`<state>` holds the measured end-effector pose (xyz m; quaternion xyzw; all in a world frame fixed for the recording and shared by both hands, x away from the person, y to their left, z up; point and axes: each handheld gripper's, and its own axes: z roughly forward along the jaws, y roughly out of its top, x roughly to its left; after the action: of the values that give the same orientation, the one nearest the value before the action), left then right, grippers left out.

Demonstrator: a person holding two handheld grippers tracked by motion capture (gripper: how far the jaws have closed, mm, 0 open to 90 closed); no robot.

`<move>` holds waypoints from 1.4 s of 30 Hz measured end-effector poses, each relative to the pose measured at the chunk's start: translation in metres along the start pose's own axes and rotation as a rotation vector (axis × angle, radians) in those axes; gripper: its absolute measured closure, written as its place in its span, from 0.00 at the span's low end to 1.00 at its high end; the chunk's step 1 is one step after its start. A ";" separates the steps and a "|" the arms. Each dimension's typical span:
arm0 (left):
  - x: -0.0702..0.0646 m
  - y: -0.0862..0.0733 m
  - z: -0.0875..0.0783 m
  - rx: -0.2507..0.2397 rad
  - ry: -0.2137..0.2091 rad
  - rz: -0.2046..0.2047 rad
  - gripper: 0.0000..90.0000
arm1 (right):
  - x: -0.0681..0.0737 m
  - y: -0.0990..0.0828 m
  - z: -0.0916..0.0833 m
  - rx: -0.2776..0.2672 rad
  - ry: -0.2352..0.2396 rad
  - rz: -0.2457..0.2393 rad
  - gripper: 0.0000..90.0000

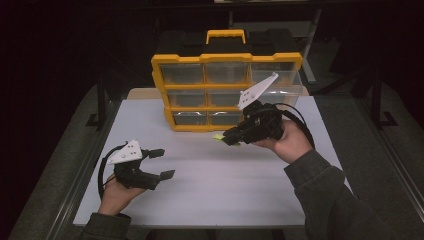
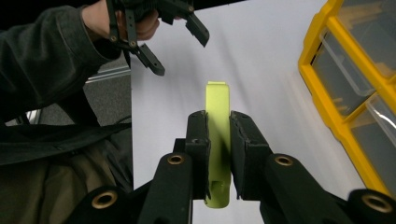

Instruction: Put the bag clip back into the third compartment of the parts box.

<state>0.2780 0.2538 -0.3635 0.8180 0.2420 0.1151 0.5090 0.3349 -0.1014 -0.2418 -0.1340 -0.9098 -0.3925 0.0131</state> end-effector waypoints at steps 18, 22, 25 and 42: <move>0.001 0.001 -0.002 0.009 -0.009 0.006 0.22 | -0.005 0.029 -0.049 -0.034 -0.042 -0.043 0.86; 0.001 0.001 -0.003 0.008 -0.008 0.009 0.22 | -0.006 0.035 -0.063 -0.068 -0.038 -0.035 0.86; 0.001 0.001 -0.002 0.010 -0.008 0.011 0.22 | -0.008 0.036 -0.067 -0.074 -0.037 -0.028 0.86; 0.001 0.002 -0.003 0.020 -0.009 0.012 0.22 | -0.019 0.055 -0.104 -0.089 -0.098 0.004 0.86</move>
<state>0.2777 0.2562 -0.3606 0.8248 0.2360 0.1122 0.5014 0.3582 -0.1444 -0.1334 -0.1553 -0.8908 -0.4255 -0.0366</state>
